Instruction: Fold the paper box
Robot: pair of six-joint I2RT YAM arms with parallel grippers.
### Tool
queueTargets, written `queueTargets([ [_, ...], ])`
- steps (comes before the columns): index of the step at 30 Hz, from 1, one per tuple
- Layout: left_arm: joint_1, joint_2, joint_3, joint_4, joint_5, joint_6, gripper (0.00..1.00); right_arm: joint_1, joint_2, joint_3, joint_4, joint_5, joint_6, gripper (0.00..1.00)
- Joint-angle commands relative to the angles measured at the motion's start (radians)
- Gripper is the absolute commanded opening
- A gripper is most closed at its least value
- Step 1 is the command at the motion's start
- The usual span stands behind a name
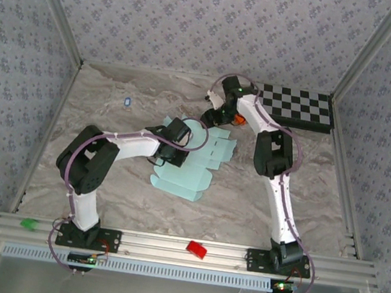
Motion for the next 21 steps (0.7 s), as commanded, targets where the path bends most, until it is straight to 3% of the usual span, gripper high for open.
queueTargets([
  [1,0.012,0.050,-0.037,-0.065,-0.047,0.016,0.00,-0.004,0.022,0.030,-0.067,-0.042,-0.028,0.58],
  [12,0.010,0.053,-0.037,-0.071,-0.058,0.009,0.00,-0.003,0.012,0.030,-0.101,-0.087,-0.069,0.43],
  [21,0.012,0.046,-0.035,-0.076,-0.064,-0.002,0.00,-0.002,-0.052,0.004,-0.093,-0.065,-0.120,0.19],
])
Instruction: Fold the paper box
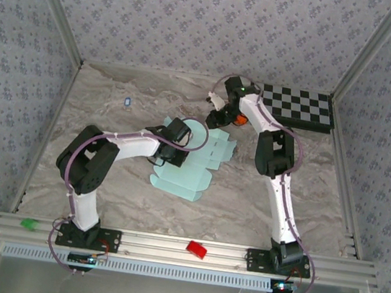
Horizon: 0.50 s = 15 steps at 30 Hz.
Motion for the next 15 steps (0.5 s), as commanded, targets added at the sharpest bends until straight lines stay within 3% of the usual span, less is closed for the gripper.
queueTargets([
  [1,0.011,0.043,-0.034,-0.076,-0.057,0.000,0.00,0.013,-0.059,-0.006,-0.046,-0.027,-0.043,0.17],
  [7,0.011,-0.007,-0.038,-0.070,-0.048,-0.011,0.00,0.017,-0.121,-0.050,-0.043,0.009,-0.146,0.07],
  [15,0.038,-0.114,-0.100,-0.016,-0.032,-0.088,0.14,0.034,-0.221,-0.150,0.014,0.058,-0.261,0.02],
])
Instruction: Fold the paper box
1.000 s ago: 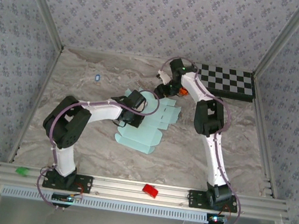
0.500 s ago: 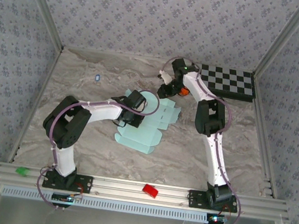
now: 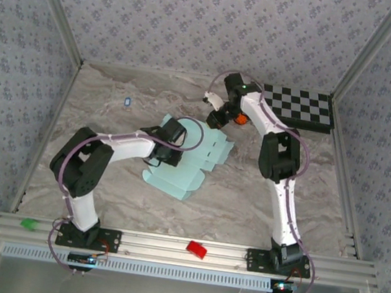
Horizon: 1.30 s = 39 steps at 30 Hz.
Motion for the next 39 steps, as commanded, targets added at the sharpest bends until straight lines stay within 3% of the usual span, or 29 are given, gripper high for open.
queueTargets([
  [1,0.031,-0.061,-0.056,-0.009,0.016,-0.069,0.16,0.013,-0.078,-0.039,0.032,0.057,-0.075,0.01],
  [9,0.114,-0.207,-0.239,0.148,0.105,-0.245,0.33,0.033,-0.185,-0.175,0.183,0.160,-0.076,0.00],
  [20,0.122,-0.243,-0.297,0.164,0.156,-0.323,0.27,0.081,-0.350,-0.431,0.467,0.282,-0.060,0.00],
  [28,0.130,-0.287,-0.331,0.179,0.158,-0.326,0.29,0.113,-0.414,-0.545,0.580,0.361,-0.082,0.00],
  [31,0.139,-0.265,-0.338,0.189,0.160,-0.324,0.26,0.125,-0.430,-0.572,0.601,0.363,-0.089,0.00],
  [35,0.147,-0.229,-0.354,0.217,0.159,-0.346,0.08,0.143,-0.450,-0.615,0.646,0.387,-0.101,0.00],
  [39,0.147,-0.218,-0.379,0.246,0.145,-0.384,0.00,0.166,-0.479,-0.682,0.724,0.420,-0.126,0.00],
])
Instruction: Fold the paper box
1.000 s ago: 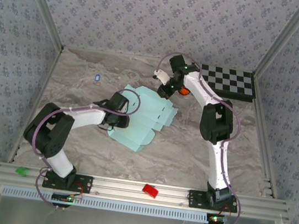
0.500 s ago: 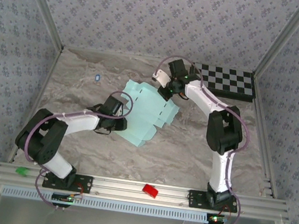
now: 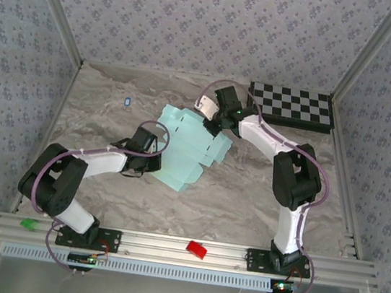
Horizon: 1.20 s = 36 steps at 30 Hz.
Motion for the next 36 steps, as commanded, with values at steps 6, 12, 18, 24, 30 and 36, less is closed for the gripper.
queueTargets([
  [6,0.004,0.037,-0.037,0.046,-0.030,-0.062,0.00,0.067,-0.129,-0.207,0.307,0.118,-0.122,0.00],
  [12,0.004,0.074,-0.032,0.105,-0.023,-0.098,0.00,0.118,-0.155,-0.300,0.450,0.224,-0.226,0.00],
  [18,0.005,0.113,-0.011,0.145,-0.005,-0.115,0.00,0.181,-0.132,-0.380,0.577,0.331,-0.341,0.01],
  [24,0.004,0.123,-0.011,0.172,0.007,-0.129,0.00,0.222,-0.097,-0.436,0.690,0.391,-0.447,0.01],
  [30,0.002,0.125,-0.011,0.181,0.014,-0.137,0.00,0.246,-0.066,-0.480,0.813,0.413,-0.533,0.01],
  [36,0.004,0.123,-0.011,0.191,0.020,-0.140,0.00,0.261,-0.036,-0.532,0.965,0.424,-0.646,0.01],
])
